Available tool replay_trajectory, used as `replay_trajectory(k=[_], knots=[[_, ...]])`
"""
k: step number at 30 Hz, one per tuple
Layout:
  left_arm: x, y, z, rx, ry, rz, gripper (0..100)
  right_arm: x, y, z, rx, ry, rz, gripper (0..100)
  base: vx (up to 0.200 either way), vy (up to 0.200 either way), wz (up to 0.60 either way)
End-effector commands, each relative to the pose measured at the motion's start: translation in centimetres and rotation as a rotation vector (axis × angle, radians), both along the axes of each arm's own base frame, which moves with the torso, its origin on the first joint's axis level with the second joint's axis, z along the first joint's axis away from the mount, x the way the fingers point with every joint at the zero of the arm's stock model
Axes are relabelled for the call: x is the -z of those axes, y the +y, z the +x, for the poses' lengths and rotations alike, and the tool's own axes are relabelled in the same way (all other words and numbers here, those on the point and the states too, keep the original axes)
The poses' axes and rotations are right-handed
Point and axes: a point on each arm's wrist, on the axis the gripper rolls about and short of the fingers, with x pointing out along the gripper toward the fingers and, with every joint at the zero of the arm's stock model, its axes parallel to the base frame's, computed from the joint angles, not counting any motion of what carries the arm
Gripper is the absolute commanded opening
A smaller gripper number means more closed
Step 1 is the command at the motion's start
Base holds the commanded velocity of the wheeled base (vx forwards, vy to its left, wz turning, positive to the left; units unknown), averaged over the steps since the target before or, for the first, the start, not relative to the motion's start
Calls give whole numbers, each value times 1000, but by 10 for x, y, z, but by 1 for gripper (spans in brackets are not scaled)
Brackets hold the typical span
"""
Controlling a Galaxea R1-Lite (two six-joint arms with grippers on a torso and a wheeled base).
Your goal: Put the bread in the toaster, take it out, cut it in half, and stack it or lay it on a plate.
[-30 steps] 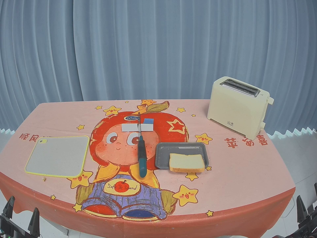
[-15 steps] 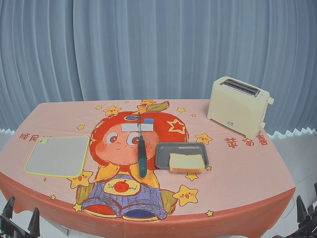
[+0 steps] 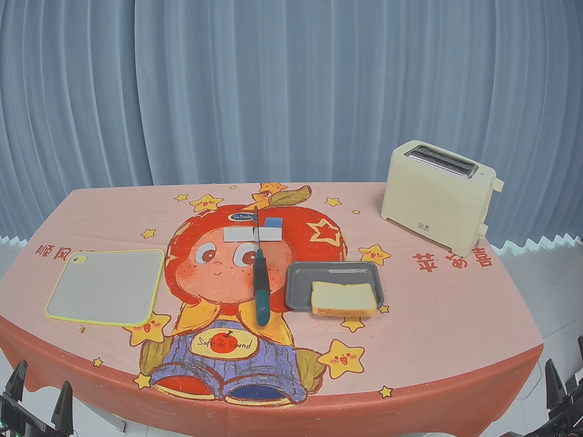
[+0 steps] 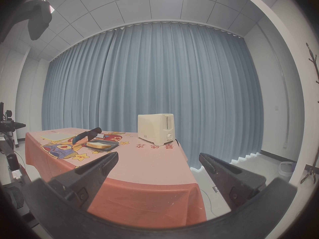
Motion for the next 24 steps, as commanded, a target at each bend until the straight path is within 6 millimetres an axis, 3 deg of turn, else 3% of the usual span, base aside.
replay_trajectory(k=[1,10,14,24], knots=[[5,0,1,0,16,0,100,5,0,0,-3,3,-2,100,0,0,0],[5,0,1,0,16,0,100,4,0,0,-4,-8,-13,100,0,0,0],[5,0,1,0,16,0,100,-22,1,-6,-17,-172,-7,100,0,0,0],[5,0,1,0,16,0,100,-14,1,-4,-46,-131,-21,100,0,0,0]])
